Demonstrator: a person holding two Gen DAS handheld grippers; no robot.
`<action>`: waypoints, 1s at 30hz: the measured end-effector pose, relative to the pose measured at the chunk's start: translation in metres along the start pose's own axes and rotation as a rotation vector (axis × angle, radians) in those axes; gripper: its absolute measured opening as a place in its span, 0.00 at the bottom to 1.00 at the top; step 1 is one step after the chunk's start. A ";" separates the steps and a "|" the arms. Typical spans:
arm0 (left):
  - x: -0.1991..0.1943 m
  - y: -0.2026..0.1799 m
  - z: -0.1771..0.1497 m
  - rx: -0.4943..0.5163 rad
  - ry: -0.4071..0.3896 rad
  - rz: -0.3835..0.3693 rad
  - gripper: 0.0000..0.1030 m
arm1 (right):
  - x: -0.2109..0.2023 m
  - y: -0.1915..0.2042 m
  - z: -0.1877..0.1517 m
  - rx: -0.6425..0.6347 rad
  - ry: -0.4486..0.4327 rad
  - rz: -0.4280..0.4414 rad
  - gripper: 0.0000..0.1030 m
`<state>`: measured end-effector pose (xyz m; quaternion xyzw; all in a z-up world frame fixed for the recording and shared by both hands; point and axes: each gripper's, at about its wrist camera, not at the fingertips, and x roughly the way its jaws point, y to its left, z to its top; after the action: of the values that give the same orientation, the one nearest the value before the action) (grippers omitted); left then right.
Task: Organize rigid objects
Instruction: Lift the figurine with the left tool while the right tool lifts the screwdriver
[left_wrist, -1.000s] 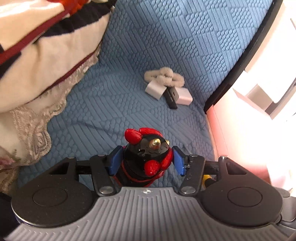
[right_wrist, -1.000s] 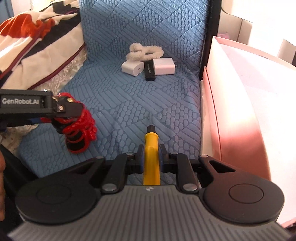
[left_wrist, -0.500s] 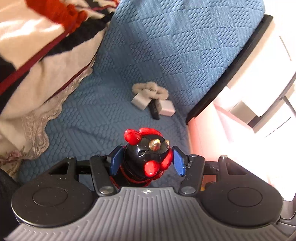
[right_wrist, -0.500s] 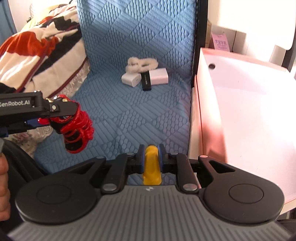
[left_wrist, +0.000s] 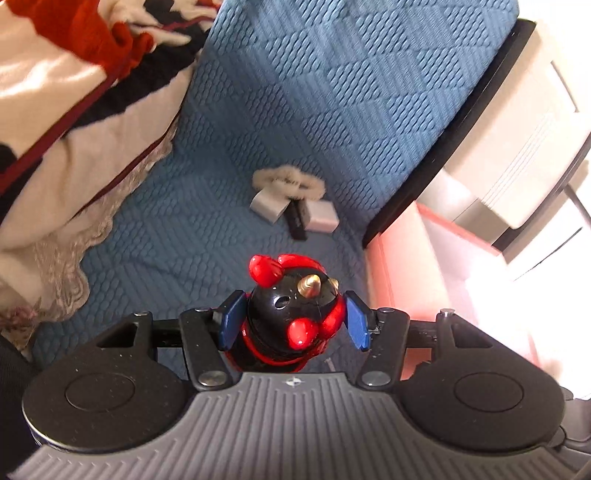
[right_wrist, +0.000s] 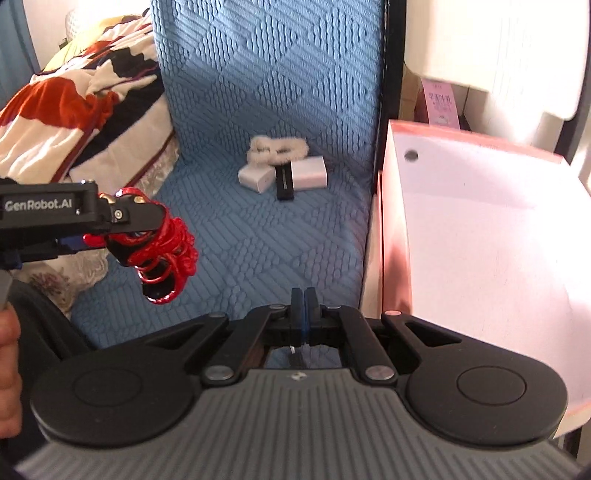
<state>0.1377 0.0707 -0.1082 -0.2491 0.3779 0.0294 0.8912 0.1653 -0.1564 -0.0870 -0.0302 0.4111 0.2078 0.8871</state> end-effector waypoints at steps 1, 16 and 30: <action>0.002 0.002 -0.002 0.002 0.005 0.005 0.61 | 0.000 0.000 -0.004 0.003 0.006 0.001 0.03; 0.034 0.012 -0.020 0.020 0.077 0.010 0.61 | 0.029 0.013 -0.063 -0.046 0.141 0.023 0.29; 0.023 0.006 -0.018 0.018 0.082 0.013 0.61 | 0.070 0.023 -0.064 -0.156 0.215 -0.072 0.22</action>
<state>0.1411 0.0647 -0.1370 -0.2394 0.4158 0.0217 0.8771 0.1503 -0.1258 -0.1787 -0.1357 0.4851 0.2029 0.8397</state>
